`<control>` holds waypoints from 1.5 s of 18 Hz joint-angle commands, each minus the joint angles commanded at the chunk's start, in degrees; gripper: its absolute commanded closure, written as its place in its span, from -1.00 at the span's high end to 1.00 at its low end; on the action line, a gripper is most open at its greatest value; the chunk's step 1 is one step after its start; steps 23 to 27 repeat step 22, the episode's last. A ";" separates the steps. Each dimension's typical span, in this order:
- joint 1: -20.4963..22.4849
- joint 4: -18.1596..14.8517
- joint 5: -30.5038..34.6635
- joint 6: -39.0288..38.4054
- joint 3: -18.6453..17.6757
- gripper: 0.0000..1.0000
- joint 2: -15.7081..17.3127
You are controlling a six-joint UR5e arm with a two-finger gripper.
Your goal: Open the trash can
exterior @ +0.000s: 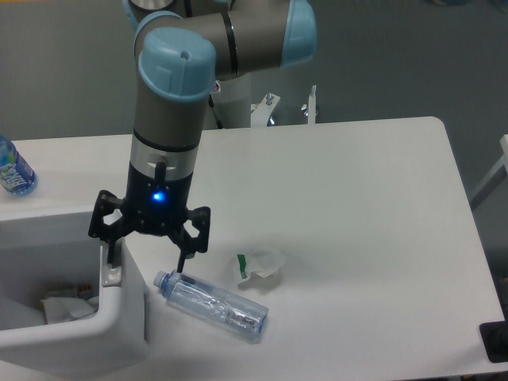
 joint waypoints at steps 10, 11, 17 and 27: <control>7.46 0.19 12.65 19.39 -1.74 1.00 4.38; 8.17 -0.95 13.35 23.43 -2.71 1.00 5.35; 10.63 -6.84 26.62 49.63 -9.12 1.00 10.01; 12.65 -8.70 30.05 60.64 -14.23 1.00 14.85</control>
